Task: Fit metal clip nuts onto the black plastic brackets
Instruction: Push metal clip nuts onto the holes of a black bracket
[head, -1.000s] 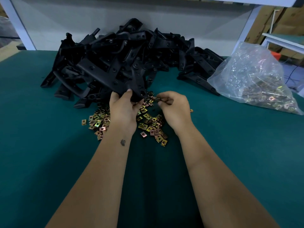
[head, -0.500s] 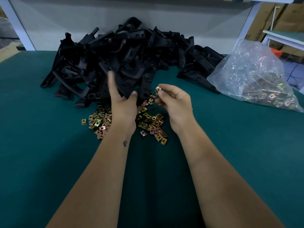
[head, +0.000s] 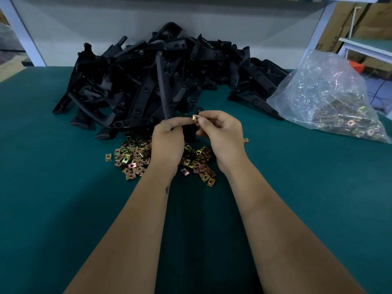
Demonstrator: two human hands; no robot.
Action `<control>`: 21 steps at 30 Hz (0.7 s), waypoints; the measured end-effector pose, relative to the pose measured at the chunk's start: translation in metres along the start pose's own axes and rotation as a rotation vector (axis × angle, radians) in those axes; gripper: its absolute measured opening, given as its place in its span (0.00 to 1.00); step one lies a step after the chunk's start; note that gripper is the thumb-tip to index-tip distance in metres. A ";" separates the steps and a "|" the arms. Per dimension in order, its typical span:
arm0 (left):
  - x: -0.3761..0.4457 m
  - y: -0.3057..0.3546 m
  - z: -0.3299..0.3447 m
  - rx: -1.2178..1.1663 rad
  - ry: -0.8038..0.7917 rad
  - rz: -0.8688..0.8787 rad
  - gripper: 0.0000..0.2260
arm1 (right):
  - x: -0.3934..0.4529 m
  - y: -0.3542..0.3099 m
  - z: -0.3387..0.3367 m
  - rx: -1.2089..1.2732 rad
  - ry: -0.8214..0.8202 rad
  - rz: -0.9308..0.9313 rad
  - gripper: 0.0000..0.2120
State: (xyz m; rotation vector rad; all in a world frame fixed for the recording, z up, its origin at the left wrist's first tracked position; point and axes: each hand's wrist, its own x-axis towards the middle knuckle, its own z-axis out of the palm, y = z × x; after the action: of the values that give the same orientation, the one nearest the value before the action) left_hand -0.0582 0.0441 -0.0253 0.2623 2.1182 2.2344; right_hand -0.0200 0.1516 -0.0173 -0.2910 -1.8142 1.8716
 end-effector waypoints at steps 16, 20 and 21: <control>0.001 0.000 -0.005 -0.056 -0.116 0.062 0.13 | -0.001 0.000 0.004 0.062 0.009 0.049 0.07; 0.003 -0.001 -0.005 -0.043 -0.123 0.088 0.11 | 0.001 0.000 0.002 0.103 -0.007 0.087 0.07; 0.003 -0.001 -0.004 -0.039 -0.116 0.089 0.10 | 0.001 0.000 0.002 0.114 -0.007 0.091 0.07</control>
State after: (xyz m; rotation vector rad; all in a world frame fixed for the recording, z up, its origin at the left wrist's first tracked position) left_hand -0.0615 0.0406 -0.0267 0.4814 2.0408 2.2451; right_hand -0.0220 0.1501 -0.0169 -0.3310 -1.7173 2.0319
